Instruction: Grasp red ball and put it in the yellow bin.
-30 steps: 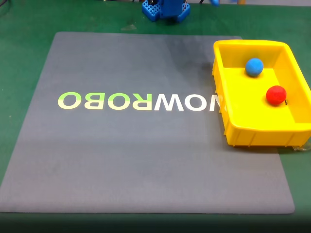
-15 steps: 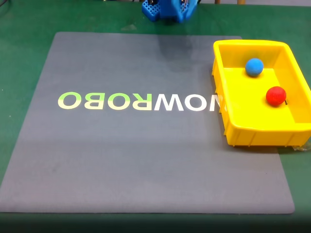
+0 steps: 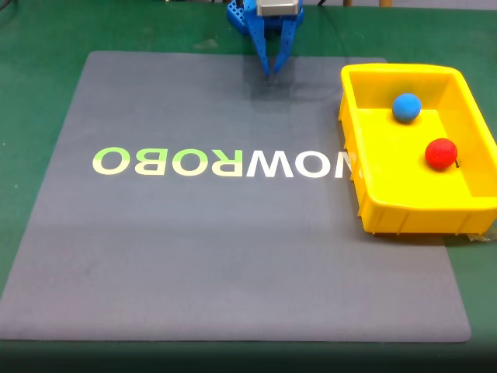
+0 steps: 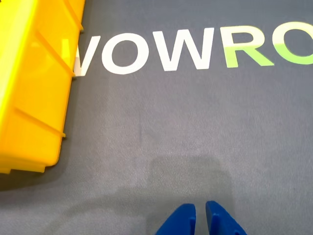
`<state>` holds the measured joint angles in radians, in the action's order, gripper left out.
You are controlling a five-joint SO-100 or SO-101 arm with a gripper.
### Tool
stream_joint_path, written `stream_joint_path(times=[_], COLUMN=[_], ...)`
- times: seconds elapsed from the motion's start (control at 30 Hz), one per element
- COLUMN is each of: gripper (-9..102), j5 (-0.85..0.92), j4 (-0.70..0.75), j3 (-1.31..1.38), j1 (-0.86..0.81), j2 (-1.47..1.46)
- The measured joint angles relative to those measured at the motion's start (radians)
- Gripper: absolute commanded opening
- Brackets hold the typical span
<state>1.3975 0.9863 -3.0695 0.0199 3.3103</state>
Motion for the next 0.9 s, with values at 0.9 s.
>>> stream_joint_path(times=[0.9], gripper=[0], j5=[0.025], j4=[0.360], j3=[0.000], j1=[-0.037], j2=[0.002])
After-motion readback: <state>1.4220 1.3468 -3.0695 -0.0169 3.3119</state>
